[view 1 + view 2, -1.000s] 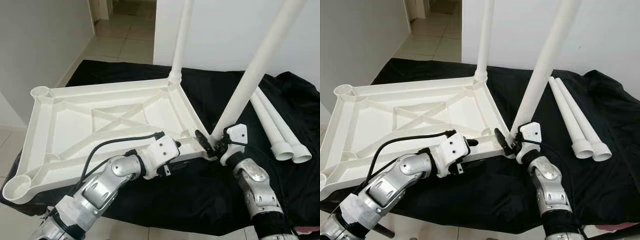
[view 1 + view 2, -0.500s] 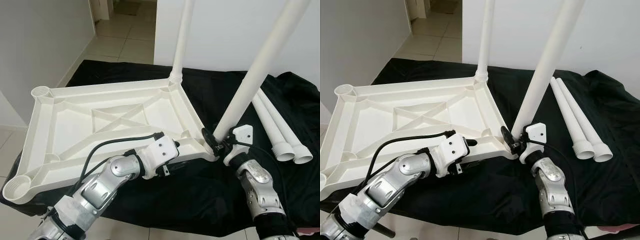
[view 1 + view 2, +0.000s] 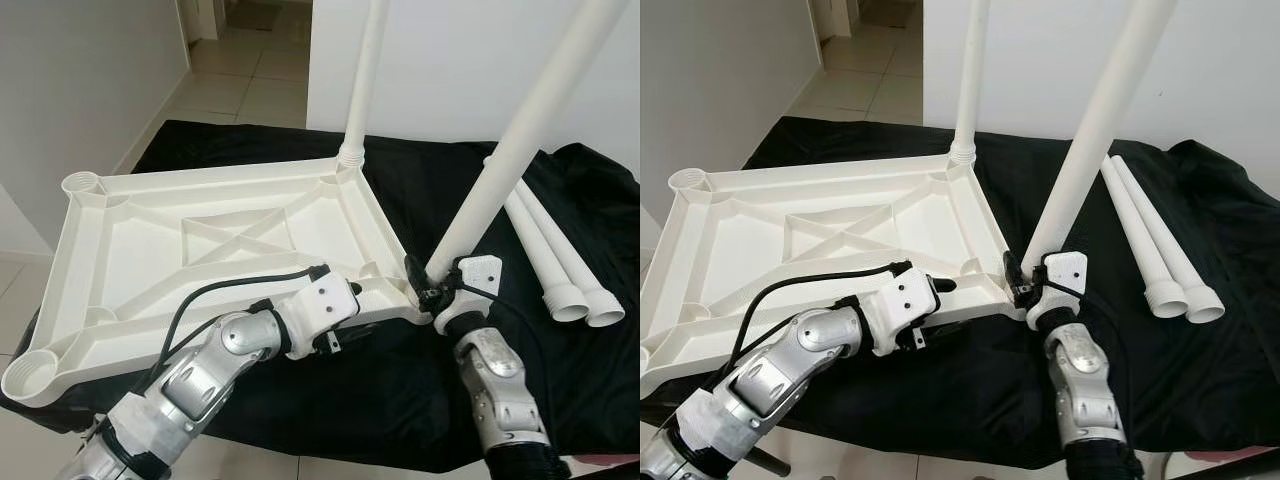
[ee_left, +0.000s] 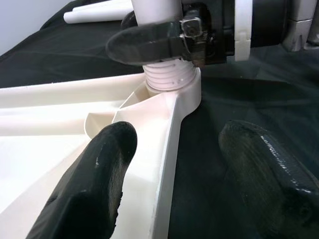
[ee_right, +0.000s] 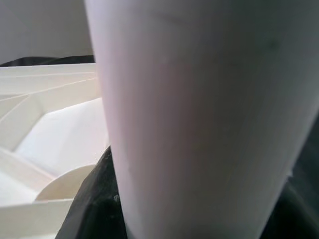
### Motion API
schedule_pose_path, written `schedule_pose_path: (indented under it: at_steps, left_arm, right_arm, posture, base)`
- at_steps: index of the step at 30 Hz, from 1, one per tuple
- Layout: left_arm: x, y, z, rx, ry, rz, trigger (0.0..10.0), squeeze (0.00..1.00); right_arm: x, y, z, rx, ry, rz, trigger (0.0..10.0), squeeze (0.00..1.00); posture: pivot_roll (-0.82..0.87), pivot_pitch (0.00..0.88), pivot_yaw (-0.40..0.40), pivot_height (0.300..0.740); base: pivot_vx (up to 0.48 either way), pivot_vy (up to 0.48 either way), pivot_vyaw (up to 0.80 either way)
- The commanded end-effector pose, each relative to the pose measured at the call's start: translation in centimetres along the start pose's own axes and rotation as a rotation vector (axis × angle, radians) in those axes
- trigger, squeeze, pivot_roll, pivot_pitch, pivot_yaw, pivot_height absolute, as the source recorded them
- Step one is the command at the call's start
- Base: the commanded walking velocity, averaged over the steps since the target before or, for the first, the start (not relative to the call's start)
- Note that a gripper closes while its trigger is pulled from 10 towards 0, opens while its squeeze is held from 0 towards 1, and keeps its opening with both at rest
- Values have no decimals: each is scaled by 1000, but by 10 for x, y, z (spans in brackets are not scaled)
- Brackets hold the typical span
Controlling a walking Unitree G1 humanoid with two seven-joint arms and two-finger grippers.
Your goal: Building children table
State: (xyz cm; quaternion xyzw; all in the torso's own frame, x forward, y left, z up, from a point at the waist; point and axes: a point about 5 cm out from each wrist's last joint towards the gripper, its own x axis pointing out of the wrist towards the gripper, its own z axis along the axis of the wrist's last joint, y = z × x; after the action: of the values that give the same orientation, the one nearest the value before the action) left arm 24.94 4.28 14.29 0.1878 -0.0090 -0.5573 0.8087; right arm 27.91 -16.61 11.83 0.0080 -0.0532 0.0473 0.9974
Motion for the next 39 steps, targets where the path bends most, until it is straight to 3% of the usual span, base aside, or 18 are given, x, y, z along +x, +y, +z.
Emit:
schedule_pose_path:
  at_steps: [1,4,6,8,12,23,24,26,39]
  left_arm:
    - [-2,-4,-1,-2,10,-77,10000,0]
    - [-2,-4,-1,-2,10,-78,10000,0]
    - [-2,-4,-1,-2,11,-77,10000,0]
    - [-1,-4,-1,-2,11,-76,10000,0]
    - [-1,-4,0,-5,8,-73,10000,0]
    - [2,0,1,7,5,-69,10000,0]
    - [2,0,1,7,3,-68,10000,0]
    - [2,0,1,7,3,-67,10000,0]
    - [4,0,1,5,0,-58,10000,0]
  right_arm:
    - [-8,2,-15,12,92,-93,10000,0]
    - [-9,3,-16,16,95,-165,10000,0]
    - [-13,4,-17,30,105,-320,10000,0]
    - [-15,4,-18,34,115,-383,10000,0]
    - [-10,14,-16,56,128,-358,10000,0]
    - [-2,14,-9,20,97,-349,10000,0]
    - [-1,14,-7,34,81,-332,10000,961]
    - [0,14,-5,40,70,-318,10000,1000]
    - [1,-1,1,2,48,-260,10000,1000]
  posture:
    - [-71,0,-10,740]
    - [-71,0,-11,740]
    - [-70,0,-13,740]
    - [-70,0,-13,740]
    - [-68,0,-14,740]
    - [-72,0,-18,740]
    - [-71,0,-21,740]
    - [-71,0,-22,740]
    - [-74,0,-31,740]
  base:
    - [0,0,0]
    - [0,0,0]
    - [0,0,0]
    - [0,0,0]
    - [0,0,0]
    - [0,0,0]
    - [0,0,0]
    - [0,0,0]
    - [0,0,0]
